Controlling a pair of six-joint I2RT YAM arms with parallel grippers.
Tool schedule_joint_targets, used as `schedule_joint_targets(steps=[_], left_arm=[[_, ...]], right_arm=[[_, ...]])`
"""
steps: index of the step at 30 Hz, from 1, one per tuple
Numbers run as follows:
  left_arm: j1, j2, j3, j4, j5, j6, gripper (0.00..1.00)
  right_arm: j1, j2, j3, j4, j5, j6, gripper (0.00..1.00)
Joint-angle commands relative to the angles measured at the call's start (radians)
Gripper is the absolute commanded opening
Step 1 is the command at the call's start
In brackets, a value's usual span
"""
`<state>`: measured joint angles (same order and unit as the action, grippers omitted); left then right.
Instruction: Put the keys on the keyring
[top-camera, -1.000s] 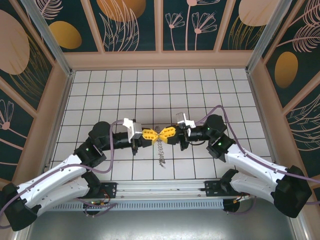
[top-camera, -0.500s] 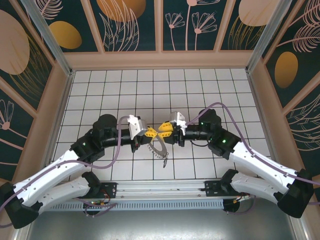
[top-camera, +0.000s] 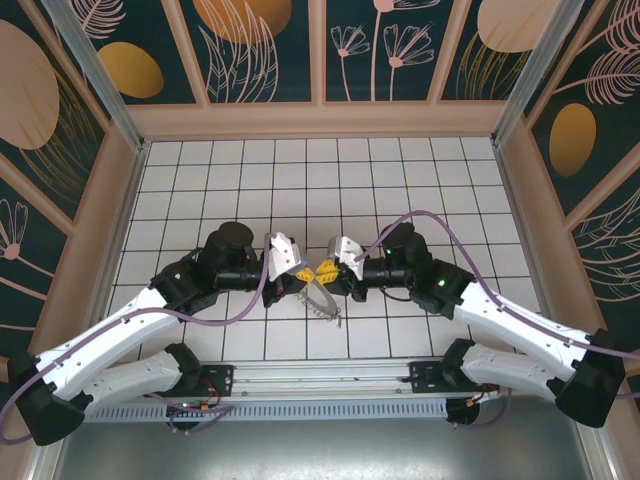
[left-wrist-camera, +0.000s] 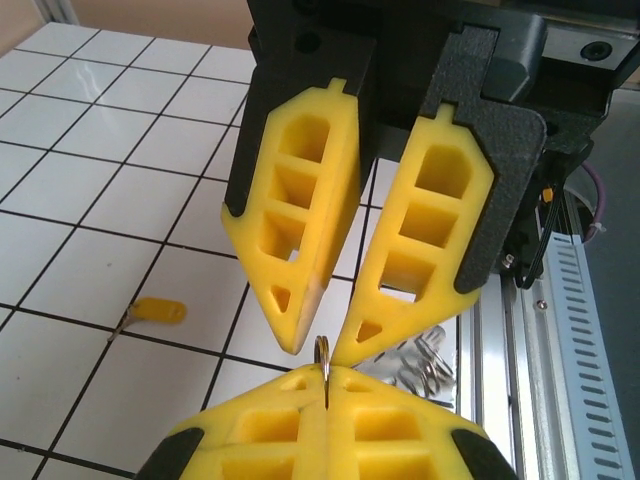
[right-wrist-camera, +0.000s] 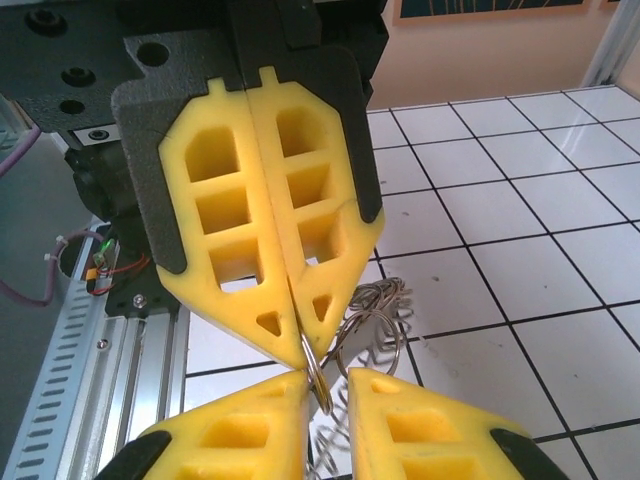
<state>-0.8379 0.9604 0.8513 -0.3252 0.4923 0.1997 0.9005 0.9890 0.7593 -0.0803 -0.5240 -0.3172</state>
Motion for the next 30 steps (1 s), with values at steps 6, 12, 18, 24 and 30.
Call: schedule_joint_targets(steps=[6,12,18,24,30], left_arm=[[-0.003,0.009,0.046,0.000,0.037,0.031,0.00],[-0.004,-0.034,0.004,0.073,0.038,0.001,0.03],[-0.004,-0.144,-0.089,0.169,0.019,-0.060,0.23],[-0.004,-0.206,-0.151,0.289,0.061,-0.121,0.26],[-0.004,-0.198,-0.169,0.380,0.092,-0.144,0.32]], right_arm=[[0.026,0.029,0.049,-0.010,-0.005,-0.032,0.00],[0.022,-0.004,0.040,0.018,-0.001,-0.017,0.00],[-0.060,-0.108,-0.020,0.166,-0.158,0.094,0.00],[-0.109,-0.119,-0.063,0.311,-0.270,0.187,0.00],[-0.109,-0.115,-0.119,0.462,-0.320,0.267,0.00]])
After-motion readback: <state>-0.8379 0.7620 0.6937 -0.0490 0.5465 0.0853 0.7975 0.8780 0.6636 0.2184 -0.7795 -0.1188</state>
